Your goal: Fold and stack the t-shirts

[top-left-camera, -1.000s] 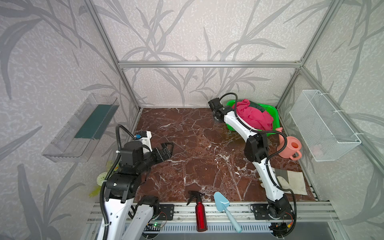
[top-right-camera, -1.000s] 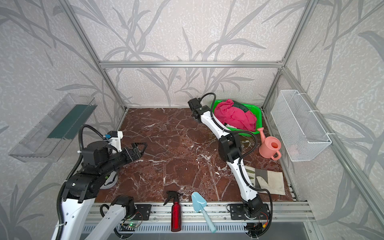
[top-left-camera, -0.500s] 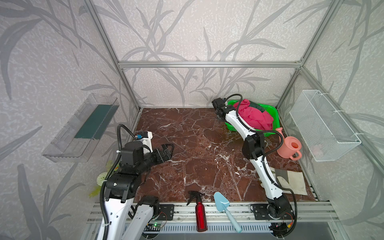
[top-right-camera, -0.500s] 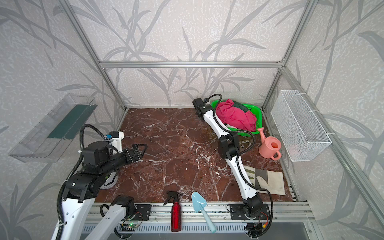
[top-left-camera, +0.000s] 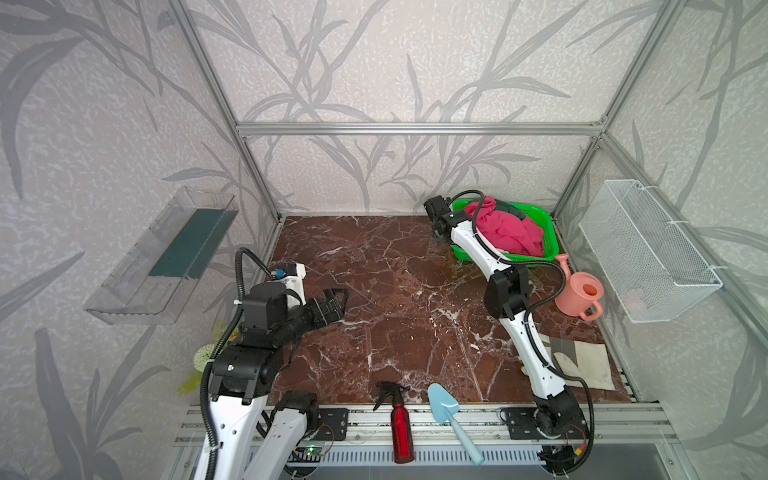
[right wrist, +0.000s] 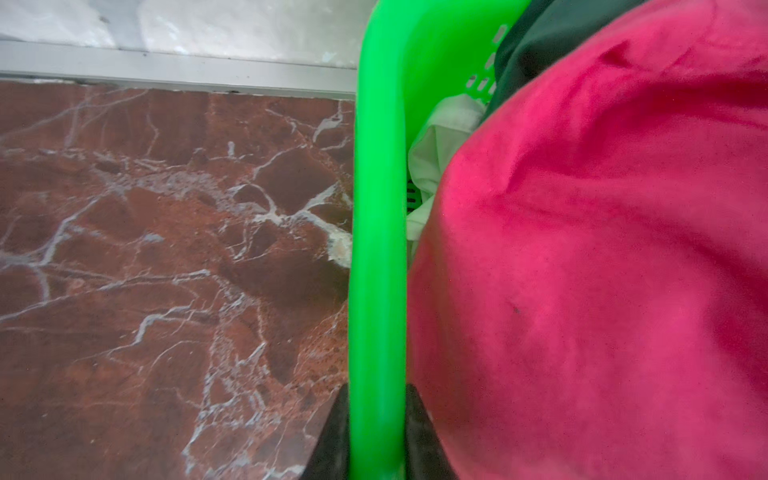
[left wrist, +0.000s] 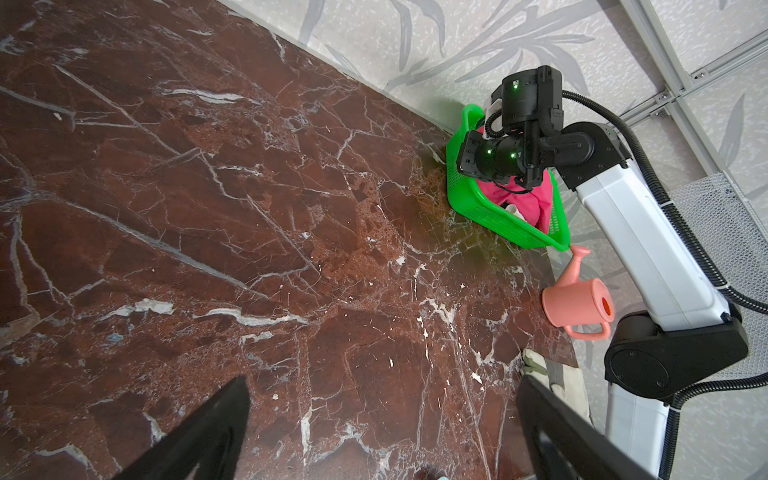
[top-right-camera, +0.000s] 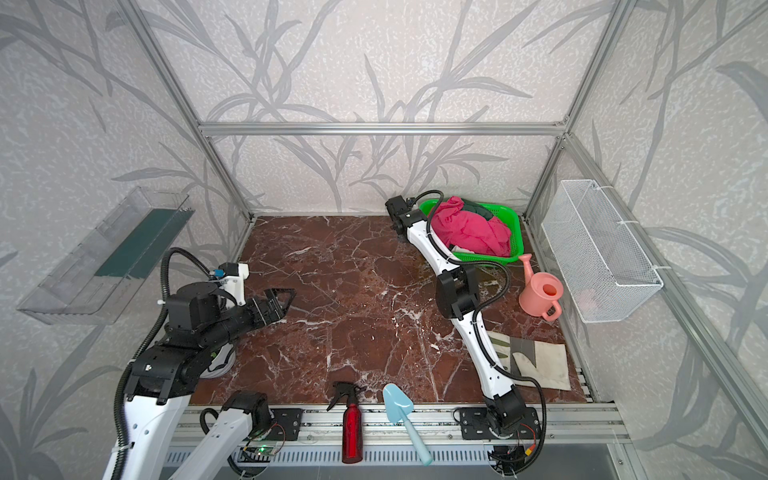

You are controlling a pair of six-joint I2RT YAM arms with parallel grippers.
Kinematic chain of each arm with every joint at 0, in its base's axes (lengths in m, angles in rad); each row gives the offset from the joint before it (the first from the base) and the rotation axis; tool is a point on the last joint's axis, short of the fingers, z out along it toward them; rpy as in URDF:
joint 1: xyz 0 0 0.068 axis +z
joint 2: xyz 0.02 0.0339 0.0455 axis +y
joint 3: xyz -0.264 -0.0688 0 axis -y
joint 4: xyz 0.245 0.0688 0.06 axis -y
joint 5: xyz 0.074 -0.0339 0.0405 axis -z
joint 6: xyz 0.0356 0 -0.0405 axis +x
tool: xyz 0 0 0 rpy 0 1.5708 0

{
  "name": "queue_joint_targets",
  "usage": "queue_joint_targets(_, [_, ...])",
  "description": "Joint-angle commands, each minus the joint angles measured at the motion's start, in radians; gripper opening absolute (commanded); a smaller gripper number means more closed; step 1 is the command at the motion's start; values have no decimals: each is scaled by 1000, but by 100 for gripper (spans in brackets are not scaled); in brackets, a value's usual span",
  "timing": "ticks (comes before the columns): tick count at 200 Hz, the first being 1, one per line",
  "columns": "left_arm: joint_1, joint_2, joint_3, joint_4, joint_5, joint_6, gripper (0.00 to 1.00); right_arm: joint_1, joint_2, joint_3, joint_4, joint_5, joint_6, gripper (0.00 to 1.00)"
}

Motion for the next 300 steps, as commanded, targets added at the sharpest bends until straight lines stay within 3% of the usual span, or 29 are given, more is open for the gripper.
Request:
queue_joint_targets(1, [-4, -3, 23, 4, 13, -7, 99, 33, 19, 31, 19, -87, -58, 0])
queue_joint_targets(78, [-4, -3, 1, 71, 51, -42, 99, -85, -35, -100, 43, -84, -133, 0])
queue_joint_targets(156, [-11, 39, -64, 344, 290, 6, 99, -163, 5, -51, 16, -76, -136, 0])
queue_joint_targets(179, [-56, 115, -54, 431, 337, 20, 99, -176, 8, -52, 18, -62, -160, 0])
queue_joint_targets(219, [-219, 281, 15, 464, 210, 138, 99, -188, -3, -51, 45, -56, -218, 0])
queue_joint_targets(231, [-252, 340, 49, 475, 185, 164, 99, -188, -4, -37, 49, -47, -243, 5])
queue_joint_targets(273, [-288, 534, 200, 460, 194, 250, 99, -188, -81, -15, 69, -51, -314, 60])
queue_joint_targets(300, [-310, 639, 257, 453, 170, 293, 99, -191, -173, -43, 87, -57, -313, 75])
